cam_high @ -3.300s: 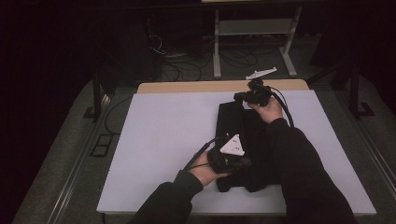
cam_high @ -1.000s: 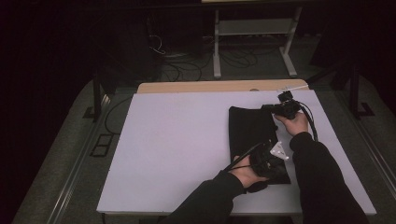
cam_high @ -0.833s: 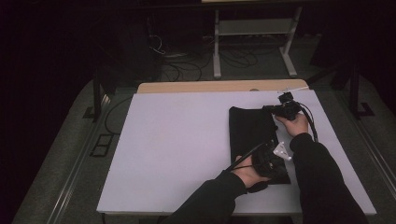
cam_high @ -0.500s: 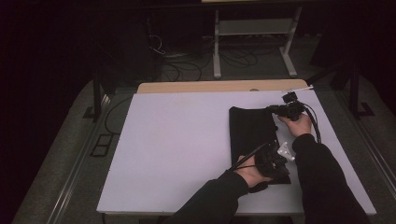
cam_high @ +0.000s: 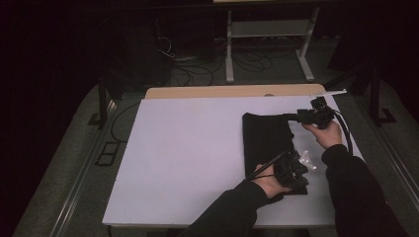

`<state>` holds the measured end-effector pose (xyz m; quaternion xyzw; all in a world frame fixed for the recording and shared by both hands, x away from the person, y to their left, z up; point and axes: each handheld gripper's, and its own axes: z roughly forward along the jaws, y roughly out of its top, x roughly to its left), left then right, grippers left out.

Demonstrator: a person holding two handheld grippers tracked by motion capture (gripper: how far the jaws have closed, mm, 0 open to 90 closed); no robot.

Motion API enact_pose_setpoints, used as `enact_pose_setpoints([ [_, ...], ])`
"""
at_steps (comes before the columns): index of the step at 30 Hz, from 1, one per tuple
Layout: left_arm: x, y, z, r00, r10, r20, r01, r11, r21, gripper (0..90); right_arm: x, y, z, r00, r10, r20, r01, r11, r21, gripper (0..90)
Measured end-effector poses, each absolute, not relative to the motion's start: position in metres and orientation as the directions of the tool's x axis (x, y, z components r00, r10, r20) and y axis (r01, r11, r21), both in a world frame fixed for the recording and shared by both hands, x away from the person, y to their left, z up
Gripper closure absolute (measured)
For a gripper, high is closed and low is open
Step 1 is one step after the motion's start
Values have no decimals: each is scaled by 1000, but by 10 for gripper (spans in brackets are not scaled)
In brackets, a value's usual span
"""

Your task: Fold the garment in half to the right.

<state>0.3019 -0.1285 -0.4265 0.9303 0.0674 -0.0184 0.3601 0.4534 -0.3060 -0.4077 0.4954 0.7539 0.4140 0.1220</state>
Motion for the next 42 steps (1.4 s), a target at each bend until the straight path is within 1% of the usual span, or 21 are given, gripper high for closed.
enact_pose_setpoints([
  [4, 302, -129, -427, 988, 118, -103, 156, -717, 680, 825, 446, -309, -402, -496, 838, 228, 636, 172, 752, 320],
  [7, 301, -129, -425, 988, 112, -106, 154, -697, 700, 739, 439, -312, -399, -501, 835, 228, 627, 168, 761, 261],
  [9, 301, -128, -423, 988, 109, -108, 153, -689, 709, 715, 435, -315, -397, -499, 836, 228, 625, 166, 762, 229],
  [11, 301, -126, -420, 988, 117, -105, 157, -683, 714, 643, 431, -319, -395, -501, 836, 221, 621, 170, 765, 196],
  [14, 303, -122, -416, 985, 129, -116, 172, -667, 725, 565, 425, -324, -393, -492, 844, 212, 615, 166, 771, 129],
  [16, 305, -119, -412, 984, 135, -120, 180, -657, 733, 481, 421, -328, -391, -493, 843, 216, 613, 160, 774, 113],
  [17, 306, -117, -411, 983, 140, -122, 185, -649, 738, 454, 420, -329, -390, -495, 842, 217, 611, 159, 776, 97],
  [18, 307, -115, -410, 984, 140, -108, 174, -644, 745, 405, 418, -330, -390, -493, 843, 214, 609, 158, 777, 68],
  [19, 307, -114, -409, 985, 141, -101, 168, -642, 748, 373, 416, -331, -389, -492, 844, 215, 608, 156, 778, 43],
  [21, 308, -110, -407, 983, 148, -113, 181, -633, 753, 290, 413, -332, -388, -488, 846, 214, 610, 156, 777, 0],
  [23, 310, -106, -407, 977, 161, -142, 211, -608, 766, 237, 411, -333, -388, -488, 845, 219, 612, 152, 777, 0],
  [28, 314, -98, -407, 969, 174, -174, 244, -586, 772, 114, 405, -336, -387, -489, 841, 231, 614, 144, 776, 0],
  [29, 315, -95, -406, 973, 160, -164, 228, -607, 761, 94, 404, -336, -387, -488, 841, 235, 619, 143, 773, 0],
  [31, 315, -92, -406, 973, 151, -173, 230, -614, 755, 83, 402, -337, -387, -490, 841, 231, 616, 147, 774, 0],
  [34, 315, -89, -404, 975, 161, -153, 222, -636, 739, 13, 398, -338, -386, -495, 837, 233, 613, 146, 776, 0],
  [35, 315, -87, -403, 975, 164, -147, 219, -640, 737, 1, 396, -338, -386, -496, 837, 230, 611, 149, 777, 0],
  [42, 316, -73, -400, 973, 182, -145, 228, -631, 741, 0, 384, -339, -378, -508, 835, 211, 590, 159, 792, 0],
])
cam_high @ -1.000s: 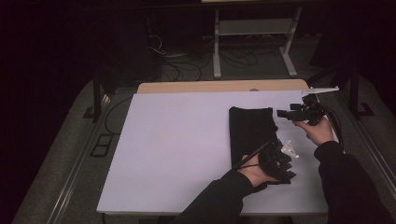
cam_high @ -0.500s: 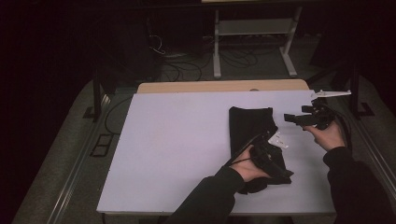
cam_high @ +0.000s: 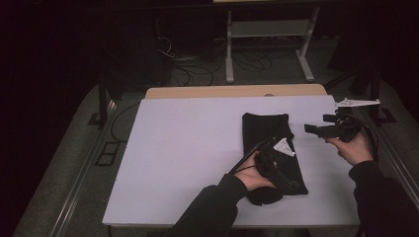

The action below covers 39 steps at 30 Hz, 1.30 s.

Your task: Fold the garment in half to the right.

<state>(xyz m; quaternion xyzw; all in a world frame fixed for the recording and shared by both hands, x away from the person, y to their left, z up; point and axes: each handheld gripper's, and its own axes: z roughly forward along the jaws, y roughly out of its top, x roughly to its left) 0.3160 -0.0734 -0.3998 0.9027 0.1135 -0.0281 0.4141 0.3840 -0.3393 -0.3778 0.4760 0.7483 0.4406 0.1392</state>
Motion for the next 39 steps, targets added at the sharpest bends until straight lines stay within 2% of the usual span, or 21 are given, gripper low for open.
enact_pose_setpoints([
  [39, 322, 12, -383, 947, 302, -112, 273, -564, 779, 0, 331, -332, -369, -562, 808, 175, 527, 186, 829, 0],
])
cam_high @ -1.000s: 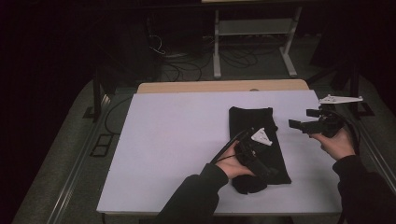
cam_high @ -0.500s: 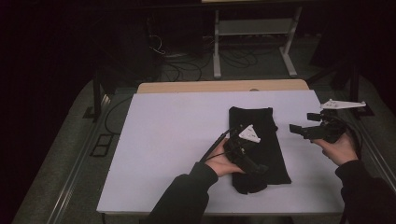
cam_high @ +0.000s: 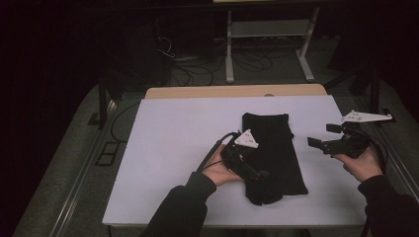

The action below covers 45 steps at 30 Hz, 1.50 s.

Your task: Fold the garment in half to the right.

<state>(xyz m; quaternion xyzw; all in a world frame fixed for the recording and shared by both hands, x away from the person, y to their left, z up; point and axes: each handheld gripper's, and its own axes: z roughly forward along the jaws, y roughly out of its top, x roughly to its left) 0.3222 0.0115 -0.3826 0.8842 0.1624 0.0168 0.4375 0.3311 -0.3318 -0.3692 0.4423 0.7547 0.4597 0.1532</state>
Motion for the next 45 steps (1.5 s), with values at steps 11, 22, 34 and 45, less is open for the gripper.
enact_pose_setpoints([
  [11, 324, 38, -382, 934, 341, -110, 292, -546, 785, 0, 319, -336, -380, -559, 807, 193, 537, 175, 825, 0],
  [22, 325, 61, -386, 919, 378, -116, 316, -528, 788, 0, 310, -335, -389, -566, 802, 189, 541, 189, 820, 0],
  [34, 326, 85, -388, 902, 412, -127, 337, -491, 803, 0, 293, -334, -399, -582, 795, 171, 529, 211, 822, 0],
  [45, 323, 110, -392, 881, 452, -143, 363, -451, 815, 0, 282, -336, -410, -585, 794, 164, 530, 221, 819, 0],
])
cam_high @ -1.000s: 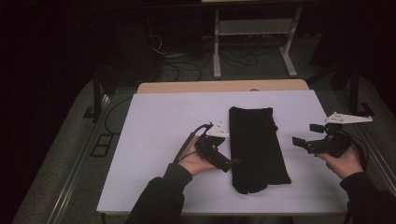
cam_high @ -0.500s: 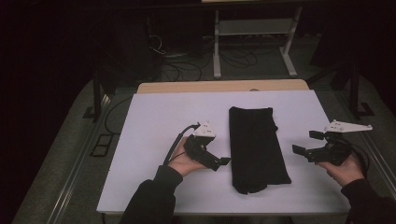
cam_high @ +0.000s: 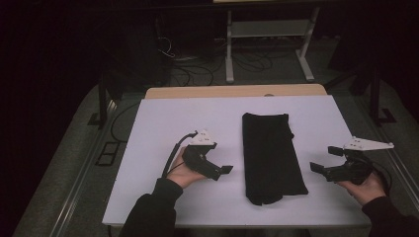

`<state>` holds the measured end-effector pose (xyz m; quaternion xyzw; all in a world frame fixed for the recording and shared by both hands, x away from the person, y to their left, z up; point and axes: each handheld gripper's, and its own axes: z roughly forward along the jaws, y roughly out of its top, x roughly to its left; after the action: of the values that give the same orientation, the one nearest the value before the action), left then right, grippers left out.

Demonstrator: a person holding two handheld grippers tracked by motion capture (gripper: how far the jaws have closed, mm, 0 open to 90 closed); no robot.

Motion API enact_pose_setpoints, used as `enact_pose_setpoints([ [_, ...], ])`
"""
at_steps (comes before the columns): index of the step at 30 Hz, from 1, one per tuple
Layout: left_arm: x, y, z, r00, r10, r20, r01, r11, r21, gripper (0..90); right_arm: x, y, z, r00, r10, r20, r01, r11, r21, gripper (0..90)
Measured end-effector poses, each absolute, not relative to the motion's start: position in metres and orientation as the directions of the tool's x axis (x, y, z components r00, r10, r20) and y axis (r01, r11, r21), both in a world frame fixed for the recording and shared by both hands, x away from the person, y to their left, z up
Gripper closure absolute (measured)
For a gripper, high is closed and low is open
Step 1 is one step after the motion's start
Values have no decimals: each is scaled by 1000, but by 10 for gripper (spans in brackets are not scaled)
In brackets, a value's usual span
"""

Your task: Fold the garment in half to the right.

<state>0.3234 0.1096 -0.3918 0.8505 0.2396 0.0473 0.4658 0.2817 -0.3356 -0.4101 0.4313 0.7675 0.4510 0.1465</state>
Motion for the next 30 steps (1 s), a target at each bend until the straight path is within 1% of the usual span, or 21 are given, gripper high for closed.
enact_pose_setpoints([
  [13, 320, 138, -394, 859, 490, -147, 375, -409, 832, 0, 268, -335, -421, -596, 789, 153, 528, 240, 815, 0],
  [30, 309, 192, -399, 810, 573, -124, 376, -345, 860, 0, 264, -337, -428, -593, 790, 158, 531, 236, 814, 0],
])
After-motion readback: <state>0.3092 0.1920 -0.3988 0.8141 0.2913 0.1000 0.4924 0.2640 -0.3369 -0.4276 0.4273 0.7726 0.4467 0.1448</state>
